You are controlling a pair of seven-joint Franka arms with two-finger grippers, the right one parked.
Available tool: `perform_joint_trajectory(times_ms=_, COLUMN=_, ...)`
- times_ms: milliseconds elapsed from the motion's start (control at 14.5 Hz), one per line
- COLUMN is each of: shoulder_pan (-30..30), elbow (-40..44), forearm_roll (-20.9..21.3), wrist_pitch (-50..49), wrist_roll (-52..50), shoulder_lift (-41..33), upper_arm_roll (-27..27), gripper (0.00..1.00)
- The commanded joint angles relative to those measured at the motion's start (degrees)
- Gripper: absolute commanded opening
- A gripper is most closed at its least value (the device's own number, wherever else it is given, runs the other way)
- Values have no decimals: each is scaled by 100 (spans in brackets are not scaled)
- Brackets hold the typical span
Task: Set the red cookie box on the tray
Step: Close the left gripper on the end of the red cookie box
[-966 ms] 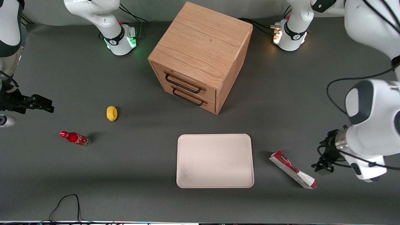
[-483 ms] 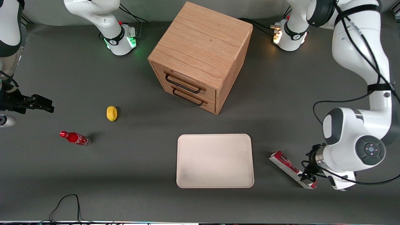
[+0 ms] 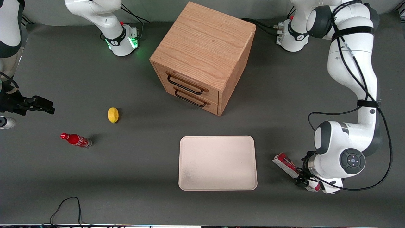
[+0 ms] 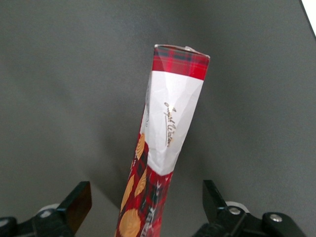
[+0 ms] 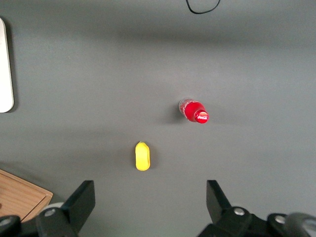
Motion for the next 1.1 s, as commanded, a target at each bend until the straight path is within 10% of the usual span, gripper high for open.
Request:
perform_joint_trajectory(times_ms=0, shoulder_pan=31, elbow=-77, forearm_roll=-34, wrist_pitch=141, wrist_roll=-78, shoulder_lift=37, upper_arm_roll=5, gripper=98)
perform_joint_trajectory(times_ms=345, shoulder_pan=40, elbow=-130, forearm_roll=-42, wrist_pitch=238, wrist_roll=-95, shoulder_lift=37, upper_arm_roll=5, gripper=0)
perform_joint_trajectory(times_ms=1034, shoulder_pan=40, elbow=-8, forearm_roll=19, wrist_pitch=-191, wrist_roll=-43, shoulder_lift=-323, upper_arm_roll=14, gripper=0)
